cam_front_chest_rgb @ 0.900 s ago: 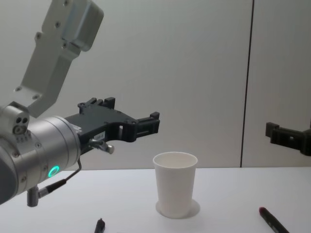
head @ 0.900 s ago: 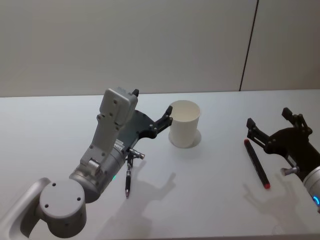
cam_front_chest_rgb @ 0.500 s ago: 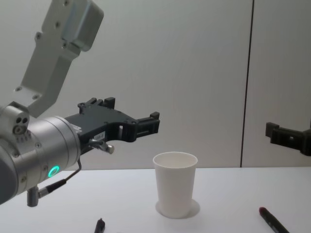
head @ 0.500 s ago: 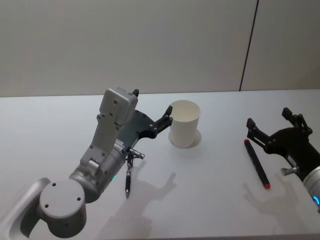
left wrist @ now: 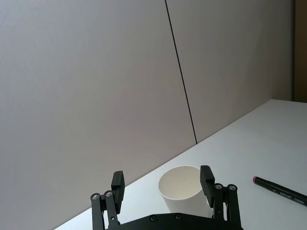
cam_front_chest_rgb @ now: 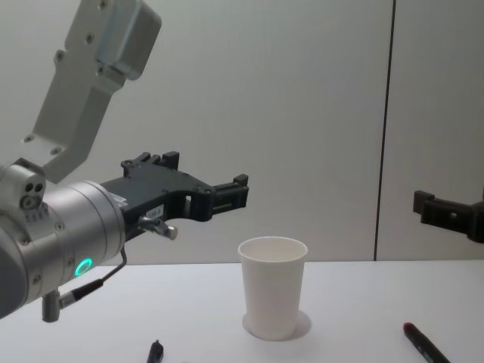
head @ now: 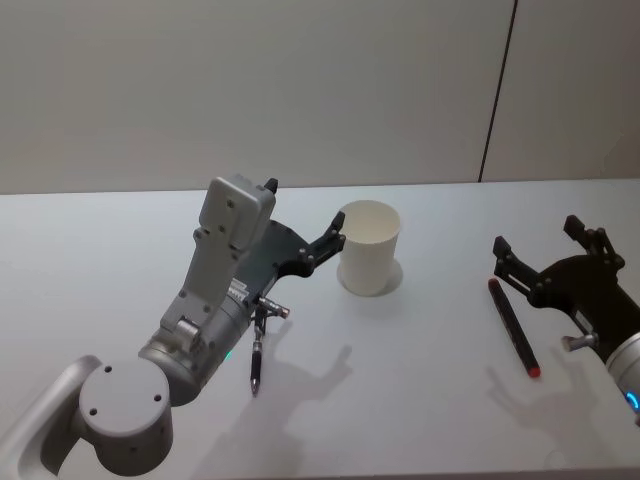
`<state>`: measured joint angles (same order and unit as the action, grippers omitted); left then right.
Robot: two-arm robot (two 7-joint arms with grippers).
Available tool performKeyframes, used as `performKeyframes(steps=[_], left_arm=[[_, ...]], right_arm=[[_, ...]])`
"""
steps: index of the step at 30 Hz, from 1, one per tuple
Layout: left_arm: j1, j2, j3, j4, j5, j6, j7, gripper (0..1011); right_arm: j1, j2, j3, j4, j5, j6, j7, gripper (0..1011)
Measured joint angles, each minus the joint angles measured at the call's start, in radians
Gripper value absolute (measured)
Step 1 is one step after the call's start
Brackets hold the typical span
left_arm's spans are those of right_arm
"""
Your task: Place the pen into the pen holder.
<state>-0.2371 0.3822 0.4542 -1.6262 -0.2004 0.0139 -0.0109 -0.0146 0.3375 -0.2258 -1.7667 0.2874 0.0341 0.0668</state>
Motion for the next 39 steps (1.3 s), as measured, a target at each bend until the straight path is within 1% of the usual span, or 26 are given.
performKeyframes(steps=[5,10,13,16,17,20,23,24,25,27,28,31,34,37,38,39], left_arm=[[0.000,0.000,0.000,0.000,0.000,0.000,0.000,1003],[0.000,0.000,0.000,0.000,0.000,0.000,0.000,1003],[0.000,0.000,0.000,0.000,0.000,0.000,0.000,1003],[0.000,0.000,0.000,0.000,0.000,0.000,0.000,1003],[0.000,0.000,0.000,0.000,0.000,0.000,0.000,1003],[0.000,0.000,0.000,0.000,0.000,0.000,0.000,1003],[0.000,0.000,0.000,0.000,0.000,0.000,0.000,1003],[0.000,0.000,0.000,0.000,0.000,0.000,0.000,1003],[0.000,0.000,0.000,0.000,0.000,0.000,0.000,1003],[0.000,0.000,0.000,0.000,0.000,0.000,0.000,1003],[0.000,0.000,0.000,0.000,0.000,0.000,0.000,1003],[0.000,0.000,0.000,0.000,0.000,0.000,0.000,1003],[0.000,0.000,0.000,0.000,0.000,0.000,0.000,1003],[0.000,0.000,0.000,0.000,0.000,0.000,0.000,1003],[0.000,0.000,0.000,0.000,0.000,0.000,0.000,1003],[0.000,0.000,0.000,0.000,0.000,0.000,0.000,1003]], right_arm=[[0.001,-0.002,0.000,0.000,0.000,0.003,0.000,1001],[0.005,-0.010,-0.003,-0.002,-0.001,0.025,-0.006,1001],[0.013,-0.021,-0.009,-0.006,-0.010,0.061,-0.021,1001],[0.018,-0.028,-0.012,-0.008,-0.019,0.083,-0.031,1001],[0.022,-0.033,-0.014,-0.010,-0.027,0.100,-0.039,1001],[0.028,-0.041,-0.017,-0.011,-0.037,0.125,-0.052,1001],[0.043,-0.053,-0.020,-0.013,-0.055,0.175,-0.073,1001],[0.043,-0.053,-0.020,-0.013,-0.055,0.175,-0.073,1001],[0.052,-0.060,-0.020,-0.013,-0.066,0.208,-0.085,1001],[0.059,-0.064,-0.020,-0.013,-0.072,0.230,-0.091,1001],[0.067,-0.068,-0.020,-0.013,-0.079,0.251,-0.096,1001],[0.077,-0.074,-0.020,-0.011,-0.089,0.286,-0.102,1001],[0.097,-0.082,-0.019,-0.004,-0.102,0.340,-0.108,1001],[0.110,-0.087,-0.017,0.001,-0.109,0.376,-0.110,1001],[0.118,-0.090,-0.016,0.005,-0.112,0.398,-0.111,1001],[0.118,-0.090,-0.016,0.005,-0.112,0.398,-0.111,1001]])
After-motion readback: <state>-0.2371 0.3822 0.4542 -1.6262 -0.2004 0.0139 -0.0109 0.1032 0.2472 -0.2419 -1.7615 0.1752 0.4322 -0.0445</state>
